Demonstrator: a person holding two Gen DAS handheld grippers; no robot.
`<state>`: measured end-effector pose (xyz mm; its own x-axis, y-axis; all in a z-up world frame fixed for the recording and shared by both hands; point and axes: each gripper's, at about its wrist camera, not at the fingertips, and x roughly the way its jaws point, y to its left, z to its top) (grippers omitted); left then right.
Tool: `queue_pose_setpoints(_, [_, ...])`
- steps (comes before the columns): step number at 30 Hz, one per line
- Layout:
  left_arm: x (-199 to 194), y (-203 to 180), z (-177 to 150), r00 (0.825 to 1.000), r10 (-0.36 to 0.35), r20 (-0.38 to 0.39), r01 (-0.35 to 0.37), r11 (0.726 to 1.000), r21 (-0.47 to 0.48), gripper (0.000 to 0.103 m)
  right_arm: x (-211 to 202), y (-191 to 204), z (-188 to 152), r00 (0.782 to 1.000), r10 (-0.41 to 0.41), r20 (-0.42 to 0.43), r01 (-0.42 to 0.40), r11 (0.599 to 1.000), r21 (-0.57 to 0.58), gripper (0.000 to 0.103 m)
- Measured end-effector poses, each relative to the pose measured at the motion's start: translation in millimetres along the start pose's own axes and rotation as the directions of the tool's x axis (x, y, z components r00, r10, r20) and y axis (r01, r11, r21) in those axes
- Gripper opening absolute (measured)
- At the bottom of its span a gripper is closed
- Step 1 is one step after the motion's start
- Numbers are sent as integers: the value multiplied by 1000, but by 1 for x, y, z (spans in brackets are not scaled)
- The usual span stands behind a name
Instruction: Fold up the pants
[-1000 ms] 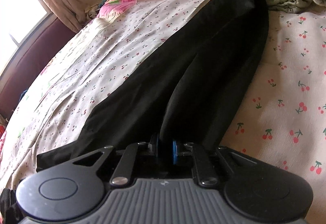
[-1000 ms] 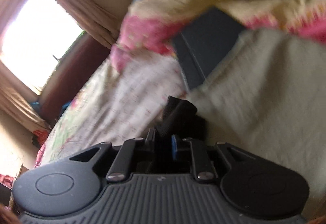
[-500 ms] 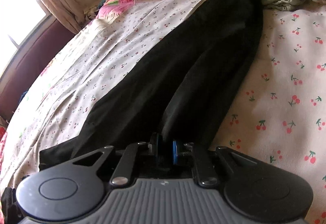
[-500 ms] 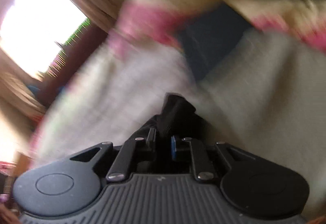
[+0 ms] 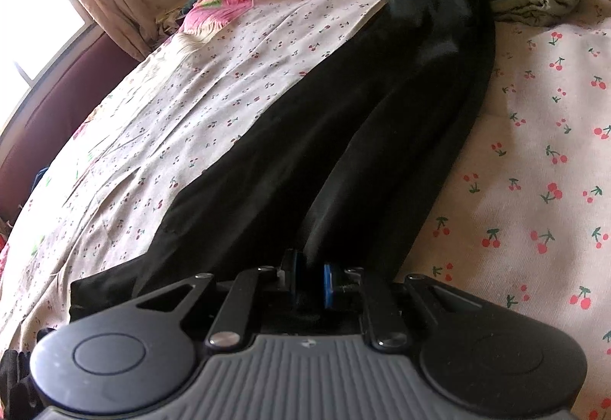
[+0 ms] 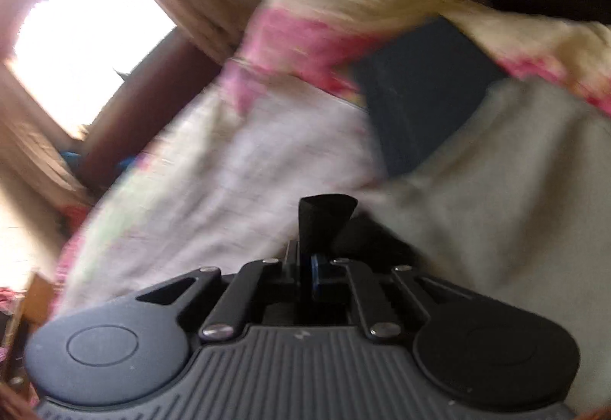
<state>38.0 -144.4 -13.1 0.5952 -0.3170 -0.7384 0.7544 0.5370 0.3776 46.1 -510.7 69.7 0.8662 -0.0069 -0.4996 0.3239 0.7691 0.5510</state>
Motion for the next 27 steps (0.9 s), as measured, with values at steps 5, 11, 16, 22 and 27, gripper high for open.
queue_pose_setpoints(5, [-1,1,-1,1000,-2,5,2,1000,-5,31,17,-22,2,975,-207,-78,205,978,-25,13])
queue_pose_setpoints(11, [-6,4,-4,1000,-8,15,8,1000,-15,32,-43,-22,-11,985,-171,-35,171,985,11,53])
queue_pose_setpoints(16, [-7,4,-4,1000,5,21,-5,999,-32,33,-28,-18,-28,982,-150,-119,153,988,18,56])
queue_pose_setpoints(22, [-11,5,1,999,16,40,-14,999,-46,33,10,-26,-36,981,-166,-99,175,980,97,56])
queue_pose_setpoints(27, [-8,7,8,998,24,50,-21,998,-53,34,17,-21,-30,985,-150,-87,160,979,128,11])
